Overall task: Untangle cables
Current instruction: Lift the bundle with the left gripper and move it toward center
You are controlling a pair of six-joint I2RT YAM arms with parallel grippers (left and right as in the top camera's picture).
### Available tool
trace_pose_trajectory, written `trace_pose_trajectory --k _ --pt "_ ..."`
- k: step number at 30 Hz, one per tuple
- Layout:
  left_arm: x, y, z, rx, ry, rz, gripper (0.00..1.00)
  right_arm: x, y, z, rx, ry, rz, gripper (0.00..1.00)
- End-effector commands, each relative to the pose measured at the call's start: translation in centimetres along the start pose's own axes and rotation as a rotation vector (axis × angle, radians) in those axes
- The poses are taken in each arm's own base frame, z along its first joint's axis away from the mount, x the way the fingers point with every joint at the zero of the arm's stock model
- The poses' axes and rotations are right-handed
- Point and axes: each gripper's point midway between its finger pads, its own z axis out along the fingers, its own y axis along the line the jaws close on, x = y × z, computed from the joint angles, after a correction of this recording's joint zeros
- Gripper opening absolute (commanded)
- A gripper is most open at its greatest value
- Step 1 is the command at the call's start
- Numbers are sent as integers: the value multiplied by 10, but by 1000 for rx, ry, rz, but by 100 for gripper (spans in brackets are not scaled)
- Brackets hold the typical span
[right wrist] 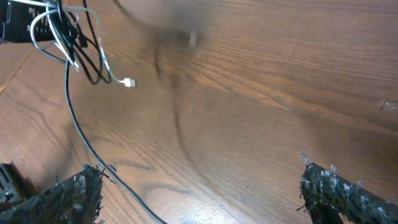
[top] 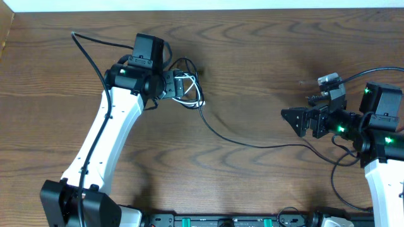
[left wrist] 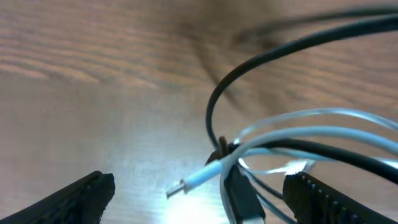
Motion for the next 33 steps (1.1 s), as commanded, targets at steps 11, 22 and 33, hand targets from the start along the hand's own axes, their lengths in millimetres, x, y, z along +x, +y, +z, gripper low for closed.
trace_pose_trajectory --k 11,22,33 --pt "73 26 -20 -106 297 5 92 -3 4 -1 -17 -7 -5 99" --pt "132 19 -47 -51 573 -52 93 -4 3 -1 -16 -13 -11 99" --pt "110 28 -33 -125 463 -100 98 -6 3 -1 -15 -19 -31 99"
